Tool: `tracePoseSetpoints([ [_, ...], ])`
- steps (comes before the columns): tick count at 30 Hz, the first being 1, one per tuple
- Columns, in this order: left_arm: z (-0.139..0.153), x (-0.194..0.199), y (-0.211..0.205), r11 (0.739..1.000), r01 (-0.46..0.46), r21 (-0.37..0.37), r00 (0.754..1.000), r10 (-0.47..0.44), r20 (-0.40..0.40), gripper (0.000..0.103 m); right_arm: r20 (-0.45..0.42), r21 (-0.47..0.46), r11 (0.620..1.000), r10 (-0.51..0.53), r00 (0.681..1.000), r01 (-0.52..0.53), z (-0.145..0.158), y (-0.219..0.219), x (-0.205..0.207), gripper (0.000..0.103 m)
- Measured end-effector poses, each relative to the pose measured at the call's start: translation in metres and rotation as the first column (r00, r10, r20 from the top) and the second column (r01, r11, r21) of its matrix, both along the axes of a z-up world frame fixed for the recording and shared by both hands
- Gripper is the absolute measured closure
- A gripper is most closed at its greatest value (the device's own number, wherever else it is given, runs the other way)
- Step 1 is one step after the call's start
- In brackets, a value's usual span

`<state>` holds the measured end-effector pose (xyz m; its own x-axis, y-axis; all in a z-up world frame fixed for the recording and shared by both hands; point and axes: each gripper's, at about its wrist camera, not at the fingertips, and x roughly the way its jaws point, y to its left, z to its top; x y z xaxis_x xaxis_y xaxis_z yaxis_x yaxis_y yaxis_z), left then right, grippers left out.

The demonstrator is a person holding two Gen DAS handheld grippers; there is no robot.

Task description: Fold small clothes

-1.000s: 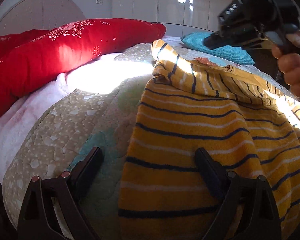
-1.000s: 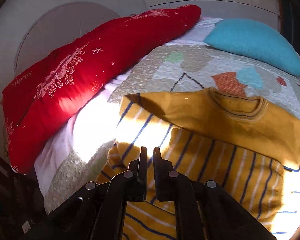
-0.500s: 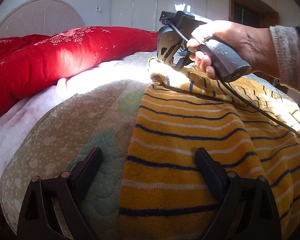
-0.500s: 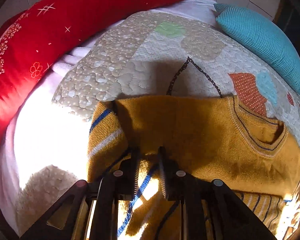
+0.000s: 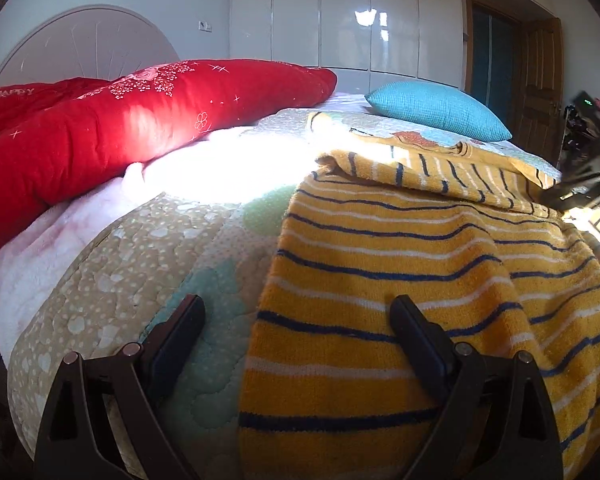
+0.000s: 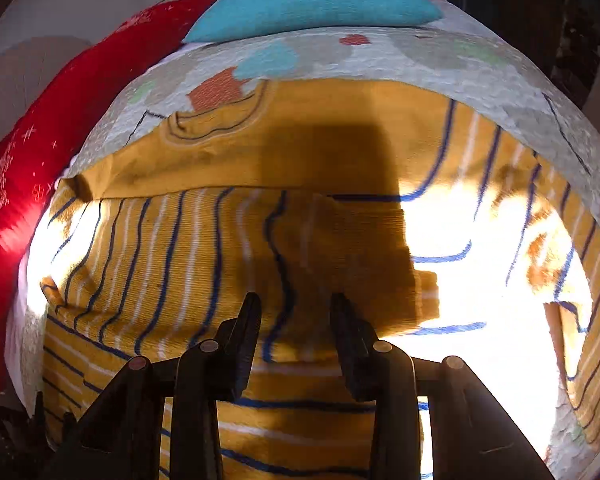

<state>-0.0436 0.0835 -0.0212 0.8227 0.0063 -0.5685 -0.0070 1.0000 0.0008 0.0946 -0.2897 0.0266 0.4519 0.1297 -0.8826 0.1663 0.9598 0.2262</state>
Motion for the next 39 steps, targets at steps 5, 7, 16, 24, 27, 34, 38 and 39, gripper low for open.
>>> tracePoseSetpoints([
  [5,-0.001,0.001,-0.001,1.000,-0.008,0.013,1.000,0.008,-0.006,0.010,0.079,0.009,0.970,-0.243,0.967,0.244,0.028,-0.129,-0.113,0.052],
  [7,0.000,0.002,-0.001,1.000,-0.010,0.018,1.000,0.010,-0.011,0.010,0.111,0.140,0.930,-0.356,0.928,0.340,0.035,-0.176,-0.172,0.045],
  [16,0.011,0.009,-0.009,0.995,-0.043,0.086,0.992,0.053,-0.116,0.006,0.112,0.641,0.635,-0.632,0.766,0.431,0.003,-0.244,-0.369,0.038],
  [24,0.056,-0.015,0.000,0.992,-0.043,-0.119,0.993,0.029,-0.112,0.006,0.158,0.522,0.660,-0.697,0.700,0.540,-0.020,-0.258,-0.337,0.038],
  [27,0.068,-0.022,-0.005,0.994,-0.027,-0.104,0.995,0.017,-0.097,0.006,0.195,0.432,0.672,-0.721,0.665,0.602,-0.016,-0.266,-0.315,0.055],
  [34,0.085,-0.031,0.001,0.995,-0.017,-0.102,0.998,0.011,-0.061,0.006,0.271,0.343,0.683,-0.729,0.628,0.645,0.027,-0.298,-0.304,0.094],
  [38,0.090,-0.034,0.019,0.993,-0.047,-0.108,0.998,0.043,-0.039,0.006,0.352,0.205,0.679,-0.723,0.594,0.705,0.079,-0.310,-0.297,0.094],
  [39,0.091,-0.035,0.023,0.992,-0.054,-0.113,0.998,0.051,-0.033,0.006,0.365,0.163,0.694,-0.702,0.611,0.701,0.091,-0.303,-0.288,0.094],
])
